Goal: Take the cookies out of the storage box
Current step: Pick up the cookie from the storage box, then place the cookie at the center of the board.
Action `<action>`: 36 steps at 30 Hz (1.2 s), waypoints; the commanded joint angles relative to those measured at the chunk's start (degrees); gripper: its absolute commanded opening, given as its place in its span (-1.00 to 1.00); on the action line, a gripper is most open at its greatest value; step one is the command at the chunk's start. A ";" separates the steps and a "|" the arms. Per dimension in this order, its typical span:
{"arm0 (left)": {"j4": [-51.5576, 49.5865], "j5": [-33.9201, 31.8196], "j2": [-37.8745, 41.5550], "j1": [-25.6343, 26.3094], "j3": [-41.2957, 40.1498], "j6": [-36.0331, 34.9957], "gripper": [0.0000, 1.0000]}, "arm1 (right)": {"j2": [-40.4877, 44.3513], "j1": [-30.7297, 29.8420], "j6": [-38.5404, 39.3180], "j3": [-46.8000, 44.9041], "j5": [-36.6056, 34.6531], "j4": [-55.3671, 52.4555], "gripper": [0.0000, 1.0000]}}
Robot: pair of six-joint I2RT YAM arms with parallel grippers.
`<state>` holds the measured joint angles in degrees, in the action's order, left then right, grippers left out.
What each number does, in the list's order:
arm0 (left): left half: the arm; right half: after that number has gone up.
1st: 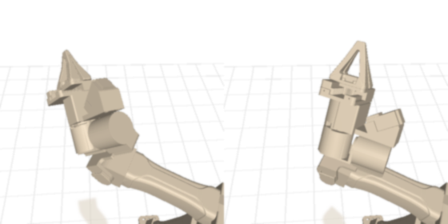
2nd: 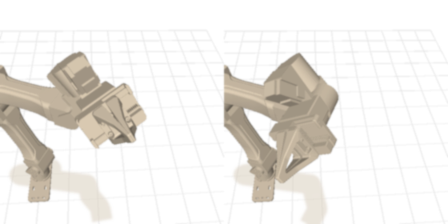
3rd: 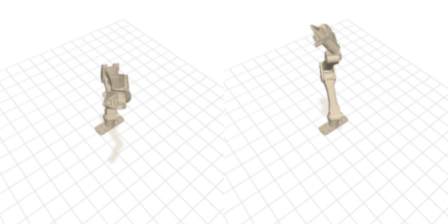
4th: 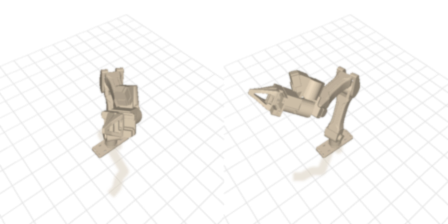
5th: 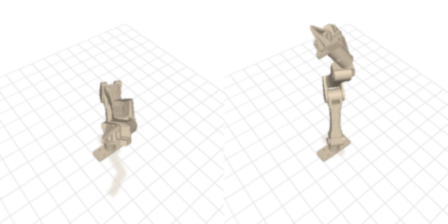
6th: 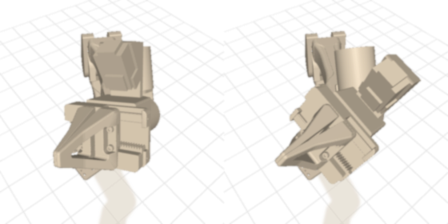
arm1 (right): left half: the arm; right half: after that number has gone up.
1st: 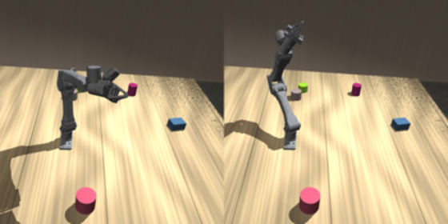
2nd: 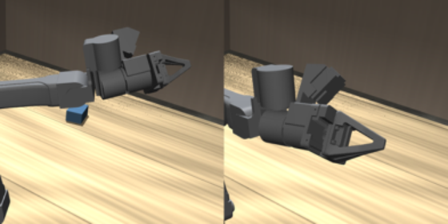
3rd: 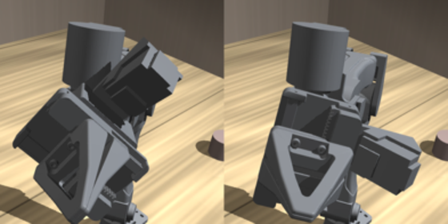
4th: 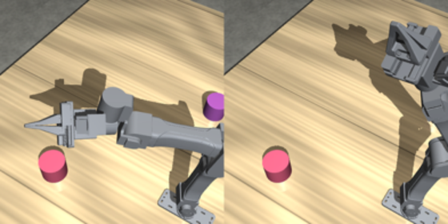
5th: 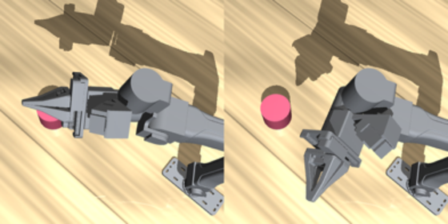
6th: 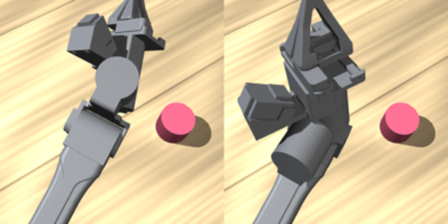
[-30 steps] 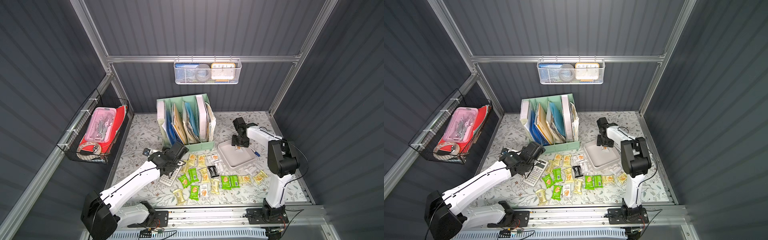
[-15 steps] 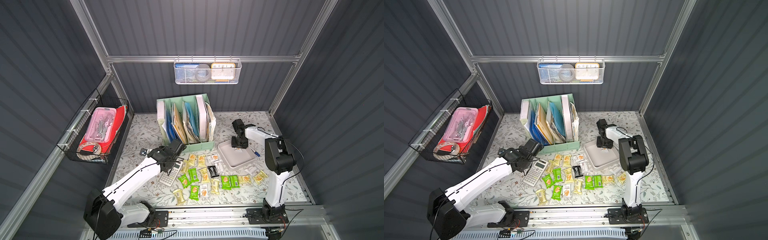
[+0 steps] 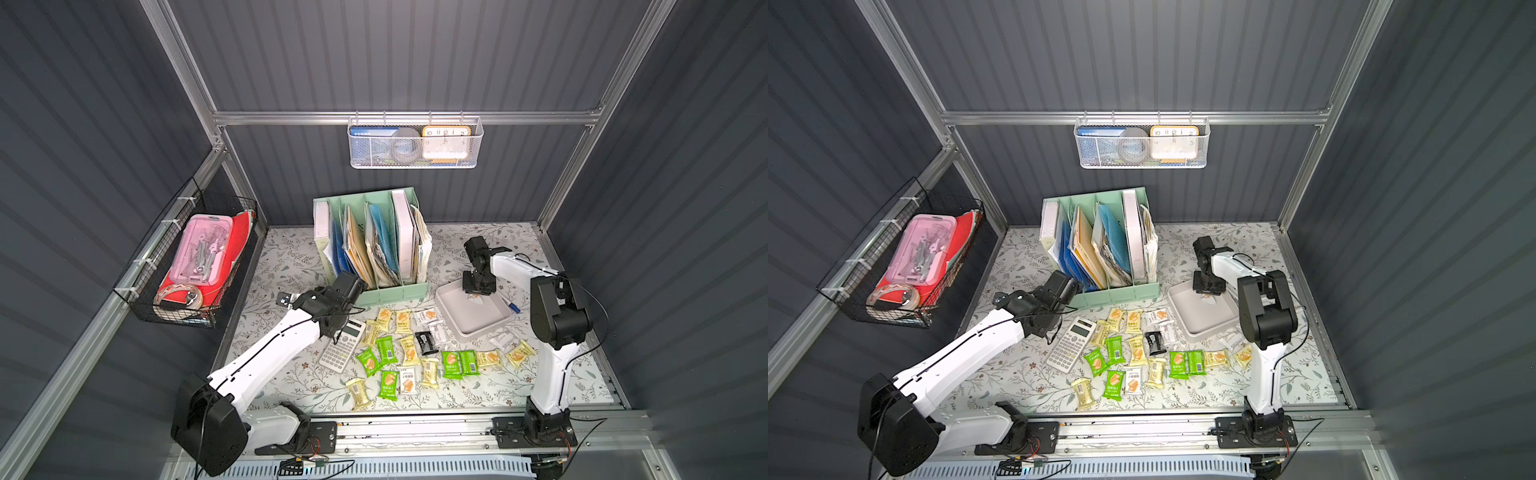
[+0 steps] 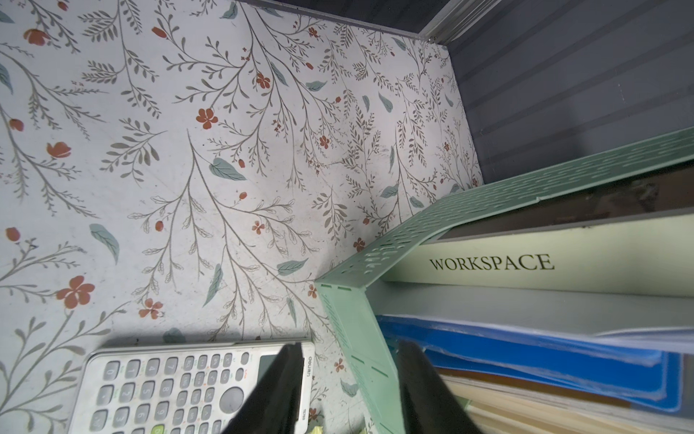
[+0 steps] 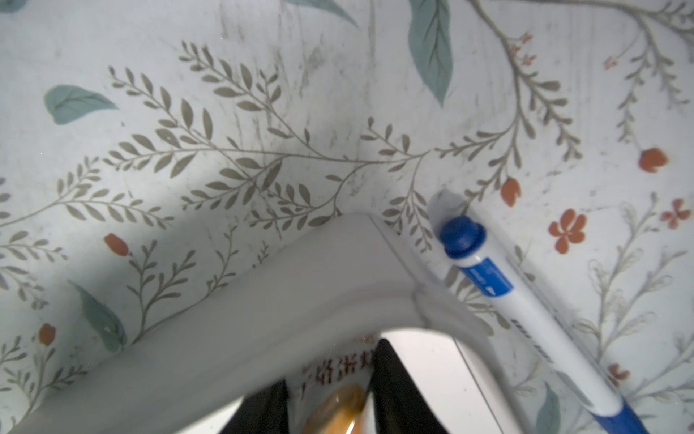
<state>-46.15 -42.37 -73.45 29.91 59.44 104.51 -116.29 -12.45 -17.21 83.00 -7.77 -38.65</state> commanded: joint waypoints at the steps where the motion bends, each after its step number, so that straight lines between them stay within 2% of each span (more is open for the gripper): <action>1: -0.35 0.31 -0.86 -0.56 1.51 -2.07 -0.08 | 1.99 0.27 0.43 0.58 -0.60 -2.29 -0.33; 9: -0.34 0.96 -0.52 -0.79 1.12 -2.04 -0.08 | 7.32 0.23 -0.34 -1.78 0.75 -4.50 -0.36; 20: -0.35 1.58 1.06 -0.84 -0.09 -1.76 -0.09 | 15.52 0.92 -4.10 -5.01 -0.83 -7.93 -0.38; 25: 0.49 1.68 1.97 -0.82 -1.38 -1.41 -0.09 | 21.47 7.17 -9.42 -10.23 3.34 -8.29 -0.39; 30: 1.70 1.84 1.91 -0.82 -1.99 -1.34 -0.09 | 27.35 16.95 -14.01 -19.06 7.17 -7.70 -0.42; 36: 2.26 2.20 0.78 -0.86 -1.91 -1.69 -0.06 | 26.71 23.76 -14.70 -23.38 9.47 -6.30 -0.42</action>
<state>-43.72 -40.29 -72.20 29.30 58.35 103.50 -88.66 10.15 -30.20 60.47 -0.58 -45.04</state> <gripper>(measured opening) 0.468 0.289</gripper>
